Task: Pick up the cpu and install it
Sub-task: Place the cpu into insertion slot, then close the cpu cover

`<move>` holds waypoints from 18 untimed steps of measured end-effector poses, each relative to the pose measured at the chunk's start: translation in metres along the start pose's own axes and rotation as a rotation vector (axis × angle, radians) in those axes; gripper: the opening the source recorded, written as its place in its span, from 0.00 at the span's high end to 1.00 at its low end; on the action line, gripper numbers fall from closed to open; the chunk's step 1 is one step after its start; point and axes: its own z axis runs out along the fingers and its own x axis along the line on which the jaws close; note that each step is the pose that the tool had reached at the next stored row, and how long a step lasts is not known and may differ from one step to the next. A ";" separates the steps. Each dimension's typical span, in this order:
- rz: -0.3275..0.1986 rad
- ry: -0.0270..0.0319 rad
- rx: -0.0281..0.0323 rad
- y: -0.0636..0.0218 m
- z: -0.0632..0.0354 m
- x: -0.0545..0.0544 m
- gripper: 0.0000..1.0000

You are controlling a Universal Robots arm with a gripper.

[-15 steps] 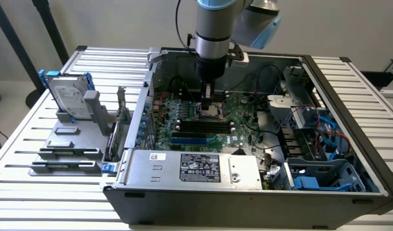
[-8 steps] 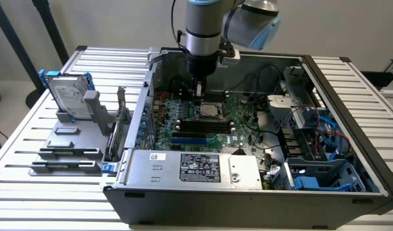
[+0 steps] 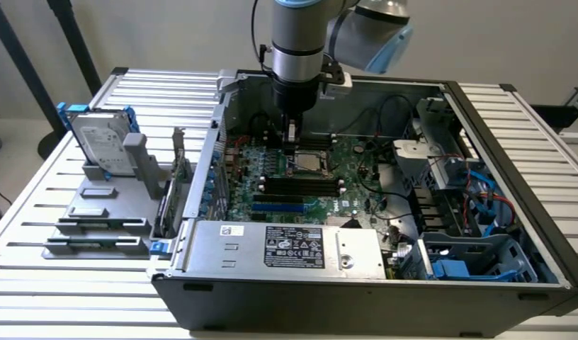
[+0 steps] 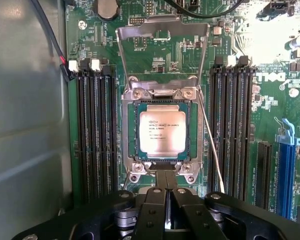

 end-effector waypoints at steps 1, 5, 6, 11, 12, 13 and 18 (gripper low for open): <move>-0.001 0.0000 0.0000 0.0000 0.0000 0.000 0.89; -0.003 0.0000 0.0001 0.0000 0.0000 0.000 0.89; -0.004 0.0000 0.0001 0.0000 0.0000 0.000 0.89; -0.006 0.0000 0.0002 0.0000 0.0000 0.000 0.89; -0.006 0.0000 0.0002 0.0000 0.0000 0.000 0.89; -0.006 0.0000 0.0002 0.0000 0.0000 0.000 0.89; -0.006 0.0031 0.0005 0.0161 -0.0044 0.000 0.89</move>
